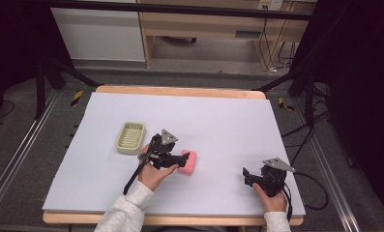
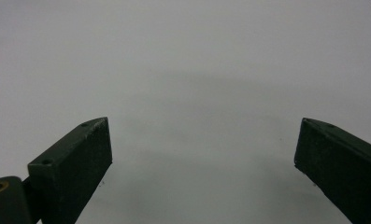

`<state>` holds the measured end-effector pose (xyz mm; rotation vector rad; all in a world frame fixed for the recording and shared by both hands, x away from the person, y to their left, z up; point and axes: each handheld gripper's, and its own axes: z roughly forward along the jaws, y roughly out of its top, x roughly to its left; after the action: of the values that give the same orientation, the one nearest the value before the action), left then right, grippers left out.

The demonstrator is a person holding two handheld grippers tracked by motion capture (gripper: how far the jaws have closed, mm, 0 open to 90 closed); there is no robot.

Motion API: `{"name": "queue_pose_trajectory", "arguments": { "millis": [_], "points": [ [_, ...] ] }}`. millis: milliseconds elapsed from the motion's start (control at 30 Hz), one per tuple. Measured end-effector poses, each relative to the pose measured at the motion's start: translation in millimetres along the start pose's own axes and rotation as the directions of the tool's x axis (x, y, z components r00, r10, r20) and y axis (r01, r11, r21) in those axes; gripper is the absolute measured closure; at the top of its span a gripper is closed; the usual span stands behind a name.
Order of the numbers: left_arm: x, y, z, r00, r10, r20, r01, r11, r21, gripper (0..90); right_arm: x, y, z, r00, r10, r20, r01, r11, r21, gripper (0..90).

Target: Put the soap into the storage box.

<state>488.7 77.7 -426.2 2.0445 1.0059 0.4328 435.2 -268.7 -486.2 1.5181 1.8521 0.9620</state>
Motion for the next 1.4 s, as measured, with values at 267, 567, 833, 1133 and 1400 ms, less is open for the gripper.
{"name": "queue_pose_trajectory", "arguments": {
  "millis": [267,567,833,1133,1400],
  "points": [
    [-6.8,-1.2,11.1,0.9999,0.01,0.004,-0.01,0.9996,0.026,23.4,0.1,0.0,0.0,1.0,0.004,0.001,-0.004,1.0,0.001,4.5],
    [-14.2,-3.8,23.5,0.9997,0.018,0.019,-0.019,0.9981,0.058,21.6,0.1,0.1,0.0,1.0,0.004,-0.002,-0.004,1.0,0.004,4.5],
    [-19.0,-6.4,34.1,0.9995,0.026,0.016,-0.028,0.9946,0.1,20.2,0.5,0.1,0.1,1.0,0.004,-0.003,-0.004,1.0,0.005,4.5],
    [-19.8,-11.7,41.9,0.9998,0.013,0.012,-0.015,0.9916,0.129,20.0,0.4,0.1,0.5,1.0,-0.002,-0.002,0.002,1.0,0.008,4.5],
    [-21.6,-14.3,45.8,0.9999,0.014,0.003,-0.014,0.9886,0.15,20.8,0.4,0.2,0.5,1.0,0.0,-0.005,0.0,0.9999,0.011,4.5]
  ]
}}
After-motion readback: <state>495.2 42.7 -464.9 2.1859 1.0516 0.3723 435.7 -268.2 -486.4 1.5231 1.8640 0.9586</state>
